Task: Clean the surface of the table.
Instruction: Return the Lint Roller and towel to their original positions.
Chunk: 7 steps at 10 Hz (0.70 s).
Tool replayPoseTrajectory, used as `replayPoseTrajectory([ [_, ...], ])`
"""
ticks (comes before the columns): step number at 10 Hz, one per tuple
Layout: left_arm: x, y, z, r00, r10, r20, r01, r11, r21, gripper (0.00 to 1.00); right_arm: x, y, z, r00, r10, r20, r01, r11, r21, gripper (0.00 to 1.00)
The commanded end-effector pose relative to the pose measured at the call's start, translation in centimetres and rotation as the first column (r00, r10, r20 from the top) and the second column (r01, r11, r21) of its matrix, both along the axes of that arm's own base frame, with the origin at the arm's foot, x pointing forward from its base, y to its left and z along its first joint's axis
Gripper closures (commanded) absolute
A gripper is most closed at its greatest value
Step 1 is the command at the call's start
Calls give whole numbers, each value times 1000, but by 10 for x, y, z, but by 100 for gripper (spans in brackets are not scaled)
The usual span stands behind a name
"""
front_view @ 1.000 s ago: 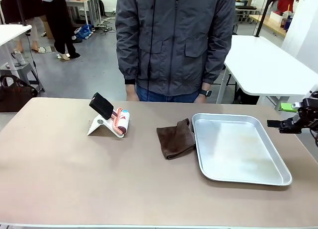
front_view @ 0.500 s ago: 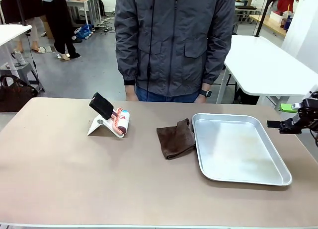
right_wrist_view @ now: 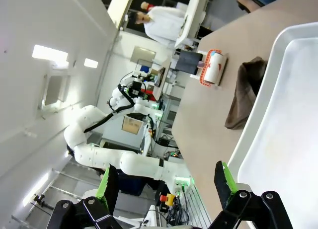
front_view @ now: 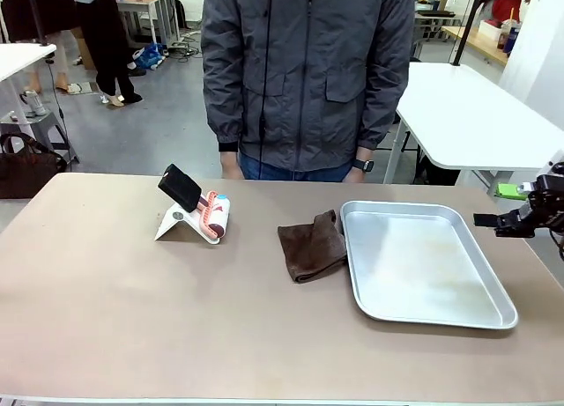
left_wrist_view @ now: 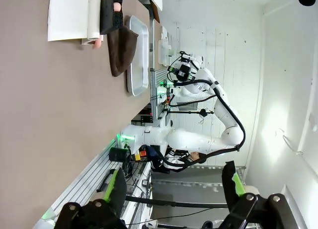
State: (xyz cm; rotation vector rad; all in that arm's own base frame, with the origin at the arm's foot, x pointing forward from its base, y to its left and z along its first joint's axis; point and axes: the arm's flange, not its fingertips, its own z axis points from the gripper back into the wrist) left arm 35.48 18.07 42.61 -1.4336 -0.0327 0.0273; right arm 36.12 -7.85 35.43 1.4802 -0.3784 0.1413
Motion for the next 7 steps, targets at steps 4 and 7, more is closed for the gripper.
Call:
replayPoseTrajectory([
  [4, -4, -1, 2, 1000, 3, 7, -3, 1000, -15, 0, 0, -2, 2, 1000, 16, 2, -16, 1000, -8, 0],
  [7, -4, -1, 2, 1000, 3, 7, -3, 1000, -15, 0, 0, -2, 2, 1000, 16, 2, -16, 1000, -8, 0],
])
